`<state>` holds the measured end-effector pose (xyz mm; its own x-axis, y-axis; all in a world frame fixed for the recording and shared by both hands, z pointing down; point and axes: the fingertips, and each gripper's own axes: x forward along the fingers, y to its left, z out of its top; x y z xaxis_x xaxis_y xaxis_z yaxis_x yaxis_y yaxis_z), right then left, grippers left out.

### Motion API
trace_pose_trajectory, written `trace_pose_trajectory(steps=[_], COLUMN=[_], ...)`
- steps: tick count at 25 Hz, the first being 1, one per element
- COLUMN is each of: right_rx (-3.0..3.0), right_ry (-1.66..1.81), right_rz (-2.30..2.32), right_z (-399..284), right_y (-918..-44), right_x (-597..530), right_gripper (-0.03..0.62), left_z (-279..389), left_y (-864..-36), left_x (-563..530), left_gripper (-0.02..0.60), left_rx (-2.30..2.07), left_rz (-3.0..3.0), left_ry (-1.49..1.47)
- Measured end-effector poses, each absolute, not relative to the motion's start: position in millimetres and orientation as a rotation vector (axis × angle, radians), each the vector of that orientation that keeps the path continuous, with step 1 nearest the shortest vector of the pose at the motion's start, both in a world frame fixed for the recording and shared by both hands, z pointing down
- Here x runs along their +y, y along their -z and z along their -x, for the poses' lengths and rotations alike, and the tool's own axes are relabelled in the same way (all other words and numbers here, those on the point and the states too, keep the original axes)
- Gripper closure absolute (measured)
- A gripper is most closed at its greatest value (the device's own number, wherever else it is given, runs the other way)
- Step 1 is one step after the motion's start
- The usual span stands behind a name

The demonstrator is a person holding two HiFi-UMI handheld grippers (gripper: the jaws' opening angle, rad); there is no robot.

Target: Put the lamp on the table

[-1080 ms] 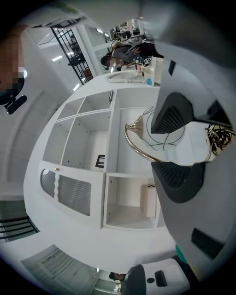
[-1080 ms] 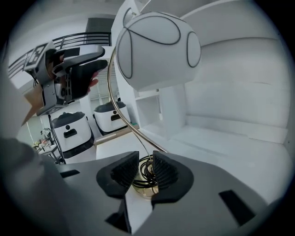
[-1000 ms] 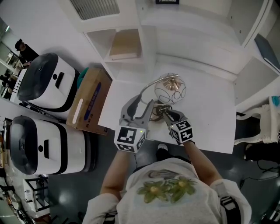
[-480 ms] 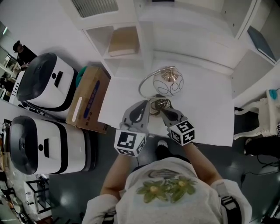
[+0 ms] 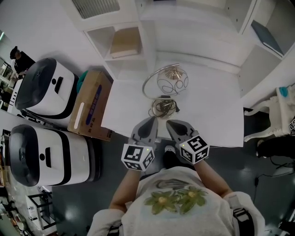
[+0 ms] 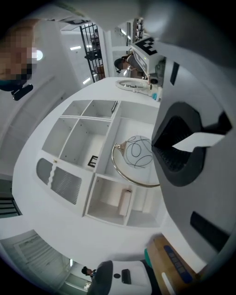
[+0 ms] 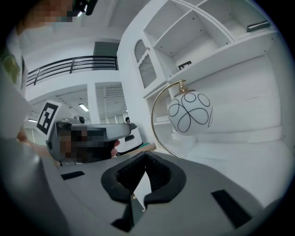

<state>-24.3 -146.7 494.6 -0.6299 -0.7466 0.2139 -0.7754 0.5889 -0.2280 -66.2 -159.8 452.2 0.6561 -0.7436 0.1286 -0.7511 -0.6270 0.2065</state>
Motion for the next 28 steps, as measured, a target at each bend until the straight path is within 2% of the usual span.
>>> trace_pose_trajectory(steps=[28], right_rx=[-2.632], right_ry=[-0.511], right_rz=[-1.317], right_z=[40], right_y=[-505], right_x=[40], right_gripper=[0.565], left_z=[76], left_y=[-506], left_x=[21], left_gripper=[0.554], left_rx=[-1.001], left_rz=[-2.454], left_ry=[-0.001])
